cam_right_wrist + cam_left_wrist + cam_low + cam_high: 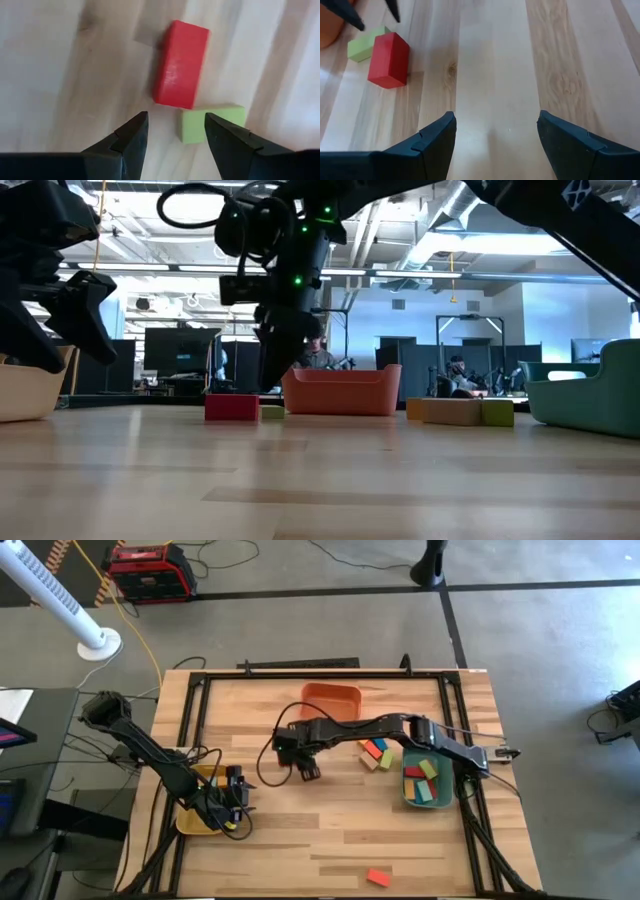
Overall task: Sort blocks by size
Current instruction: Put the medium light green block into the green bin
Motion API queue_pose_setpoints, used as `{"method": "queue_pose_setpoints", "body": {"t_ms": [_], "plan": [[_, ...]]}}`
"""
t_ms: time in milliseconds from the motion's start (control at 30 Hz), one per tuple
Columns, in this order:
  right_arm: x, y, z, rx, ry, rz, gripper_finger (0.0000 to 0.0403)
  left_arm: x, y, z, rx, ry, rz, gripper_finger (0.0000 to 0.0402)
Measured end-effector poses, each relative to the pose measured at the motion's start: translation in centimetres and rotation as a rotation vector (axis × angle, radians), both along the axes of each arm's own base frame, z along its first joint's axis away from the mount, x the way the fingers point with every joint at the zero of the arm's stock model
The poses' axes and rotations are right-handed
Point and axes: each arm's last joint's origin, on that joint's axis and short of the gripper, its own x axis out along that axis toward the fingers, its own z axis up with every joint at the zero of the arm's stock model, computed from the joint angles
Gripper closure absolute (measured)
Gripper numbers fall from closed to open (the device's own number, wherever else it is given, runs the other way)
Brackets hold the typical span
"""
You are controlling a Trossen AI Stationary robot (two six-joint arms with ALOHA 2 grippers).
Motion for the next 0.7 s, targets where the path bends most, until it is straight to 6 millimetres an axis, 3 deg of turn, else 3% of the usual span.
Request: {"method": "queue_pose_setpoints", "body": {"t_ms": [333,700], "plan": [[0.2,-0.4,-3.2,-0.008,0.088,0.011,0.0178,0.0,0.0,0.0,0.000,-0.006,0.002,0.0134],[-0.6,-0.4,-3.4,0.016,0.172,-0.042,0.0178,0.0,0.0,0.1,-0.002,-0.009,0.002,0.0134]]}}
